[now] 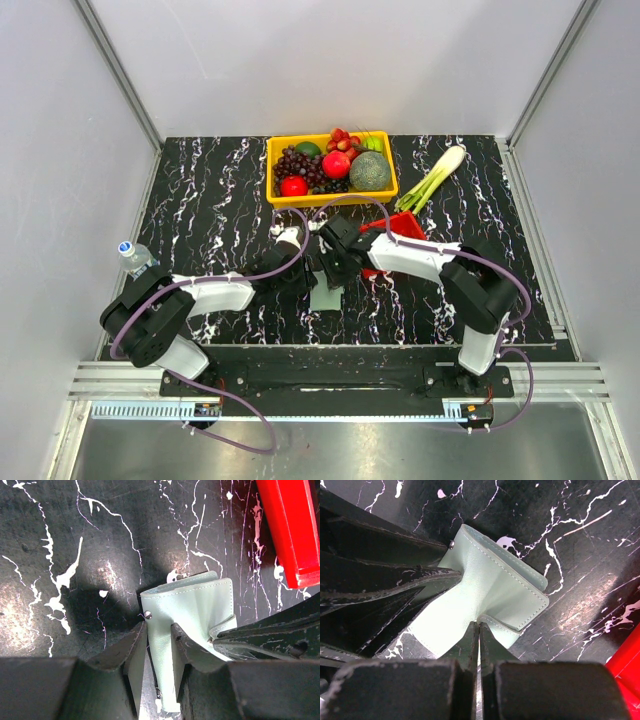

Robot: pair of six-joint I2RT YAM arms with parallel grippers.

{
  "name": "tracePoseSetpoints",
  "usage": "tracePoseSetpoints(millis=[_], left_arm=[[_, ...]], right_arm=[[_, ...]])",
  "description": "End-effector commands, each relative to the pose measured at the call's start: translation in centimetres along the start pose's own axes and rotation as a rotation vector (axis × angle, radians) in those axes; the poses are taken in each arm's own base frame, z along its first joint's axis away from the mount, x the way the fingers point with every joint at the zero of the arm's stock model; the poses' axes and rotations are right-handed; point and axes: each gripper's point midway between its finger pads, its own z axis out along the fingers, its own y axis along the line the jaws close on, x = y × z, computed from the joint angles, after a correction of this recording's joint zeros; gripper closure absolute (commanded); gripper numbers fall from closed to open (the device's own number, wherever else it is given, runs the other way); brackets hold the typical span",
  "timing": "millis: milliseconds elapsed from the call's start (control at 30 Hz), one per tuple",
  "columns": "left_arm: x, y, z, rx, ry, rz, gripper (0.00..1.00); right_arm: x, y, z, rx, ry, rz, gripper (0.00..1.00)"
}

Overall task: Put the credit cards into the card holder
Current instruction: Close the card holder at the center of the board.

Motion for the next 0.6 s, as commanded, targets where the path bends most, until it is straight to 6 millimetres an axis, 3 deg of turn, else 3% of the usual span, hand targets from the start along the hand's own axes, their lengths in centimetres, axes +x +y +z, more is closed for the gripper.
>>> tracePoseSetpoints(millis=[0, 567], left_arm=[[-0.4, -0.8, 0.1, 0.028, -0.019, -0.02, 0.71], [0.4, -0.8, 0.2, 0.053, -0.015, -0.075, 0.8]], right_arm=[[3.9, 0.7, 2.2, 0.013, 0.135, -0.042, 0.99], [6.7, -0.1, 4.7, 0.103, 0.19, 0.037, 1.0]])
